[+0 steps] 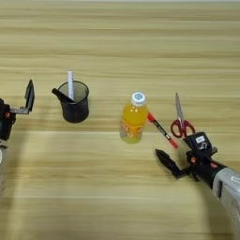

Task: Move the objects on the table

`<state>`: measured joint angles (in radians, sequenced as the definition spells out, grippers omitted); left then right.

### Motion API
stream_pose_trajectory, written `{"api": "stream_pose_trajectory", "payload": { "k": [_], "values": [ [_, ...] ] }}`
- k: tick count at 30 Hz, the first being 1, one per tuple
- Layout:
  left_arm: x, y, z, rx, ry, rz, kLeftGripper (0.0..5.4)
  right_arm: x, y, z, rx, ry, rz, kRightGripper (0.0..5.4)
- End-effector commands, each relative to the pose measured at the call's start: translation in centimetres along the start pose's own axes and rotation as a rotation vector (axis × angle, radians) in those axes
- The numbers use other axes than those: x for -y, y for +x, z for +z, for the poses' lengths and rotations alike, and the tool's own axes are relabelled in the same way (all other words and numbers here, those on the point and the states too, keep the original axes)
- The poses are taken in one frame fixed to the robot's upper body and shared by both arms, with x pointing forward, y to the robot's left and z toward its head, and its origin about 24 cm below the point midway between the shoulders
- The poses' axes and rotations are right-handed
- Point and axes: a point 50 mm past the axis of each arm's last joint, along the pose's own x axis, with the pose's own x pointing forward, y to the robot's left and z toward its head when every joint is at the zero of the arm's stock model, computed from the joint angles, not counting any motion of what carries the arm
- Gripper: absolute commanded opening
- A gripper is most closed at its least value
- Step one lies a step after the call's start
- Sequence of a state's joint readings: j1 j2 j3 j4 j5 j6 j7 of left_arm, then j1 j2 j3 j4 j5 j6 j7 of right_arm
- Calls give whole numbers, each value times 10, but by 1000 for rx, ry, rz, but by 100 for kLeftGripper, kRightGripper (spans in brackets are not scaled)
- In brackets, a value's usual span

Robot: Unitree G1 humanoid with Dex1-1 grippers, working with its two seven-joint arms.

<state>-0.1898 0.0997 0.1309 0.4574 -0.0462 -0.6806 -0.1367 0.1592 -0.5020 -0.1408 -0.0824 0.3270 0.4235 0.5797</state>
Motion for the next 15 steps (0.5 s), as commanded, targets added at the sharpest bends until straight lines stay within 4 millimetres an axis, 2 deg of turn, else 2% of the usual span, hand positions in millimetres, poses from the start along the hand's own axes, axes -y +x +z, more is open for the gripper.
{"api": "stream_pose_trajectory", "payload": {
  "k": [1, 15],
  "values": [
    [-1, 2, 1, 8, 7, -5, 539, 2, 3, 3, -6, 43, -13, 529],
    [-1, 2, 1, 9, 7, -7, 540, 0, 15, -6, -65, 36, -45, 379]
  ]
}}
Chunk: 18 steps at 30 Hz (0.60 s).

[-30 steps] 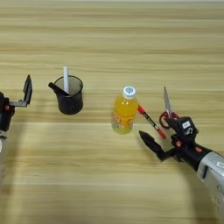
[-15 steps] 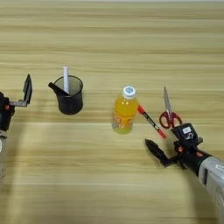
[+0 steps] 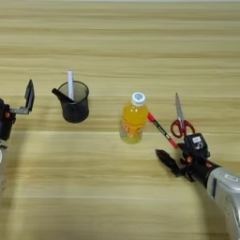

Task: Move the objects on the table

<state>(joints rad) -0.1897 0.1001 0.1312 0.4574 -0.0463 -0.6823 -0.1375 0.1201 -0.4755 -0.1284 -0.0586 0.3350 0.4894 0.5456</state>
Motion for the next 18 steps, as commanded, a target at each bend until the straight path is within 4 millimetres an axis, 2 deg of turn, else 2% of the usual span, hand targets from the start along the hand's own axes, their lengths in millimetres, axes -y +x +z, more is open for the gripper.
{"api": "stream_pose_trajectory", "payload": {
  "k": [1, 18],
  "values": [
    [-1, 2, 1, 8, 6, -7, 540, 3, 6, -5, -40, -28, -40, 365],
    [-1, 2, 1, 8, 2, -7, 540, 9, 16, -12, -62, -117, -104, 186]
  ]
}}
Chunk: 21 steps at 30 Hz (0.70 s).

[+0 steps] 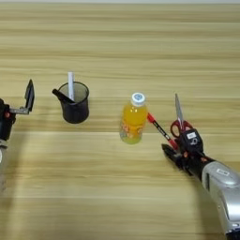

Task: Move the objects on the table

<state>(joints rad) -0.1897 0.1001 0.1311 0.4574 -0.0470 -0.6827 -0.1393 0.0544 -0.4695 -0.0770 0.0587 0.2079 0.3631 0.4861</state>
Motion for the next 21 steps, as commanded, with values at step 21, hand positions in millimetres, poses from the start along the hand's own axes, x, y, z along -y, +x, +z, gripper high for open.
{"api": "stream_pose_trajectory", "payload": {
  "k": [21],
  "values": [
    [-1, 3, 1, 7, -1, -1, 540, -4, 2, -11, -32, 37, 25, 41]
  ]
}}
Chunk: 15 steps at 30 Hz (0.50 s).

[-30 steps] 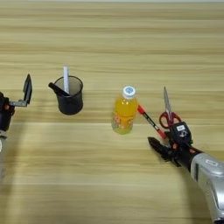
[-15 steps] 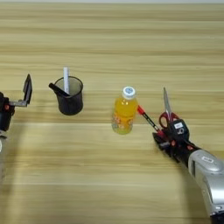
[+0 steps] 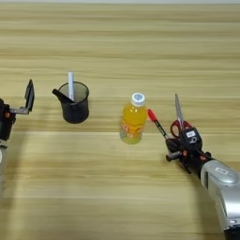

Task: Move the objects on the table

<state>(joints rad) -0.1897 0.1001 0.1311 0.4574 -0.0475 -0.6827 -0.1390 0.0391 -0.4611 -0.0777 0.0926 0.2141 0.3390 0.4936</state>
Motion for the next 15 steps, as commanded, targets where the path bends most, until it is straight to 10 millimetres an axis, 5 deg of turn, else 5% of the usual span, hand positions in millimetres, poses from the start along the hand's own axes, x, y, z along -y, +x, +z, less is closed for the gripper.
{"api": "stream_pose_trajectory", "payload": {
  "k": [1, 15],
  "values": [
    [-1, 3, 1, 7, 0, -2, 540, -5, -1, -9, -36, 24, 20, 41],
    [-1, 4, 1, 5, 3, -2, 540, -4, -6, 53, 276, -25, -3, 41]
  ]
}}
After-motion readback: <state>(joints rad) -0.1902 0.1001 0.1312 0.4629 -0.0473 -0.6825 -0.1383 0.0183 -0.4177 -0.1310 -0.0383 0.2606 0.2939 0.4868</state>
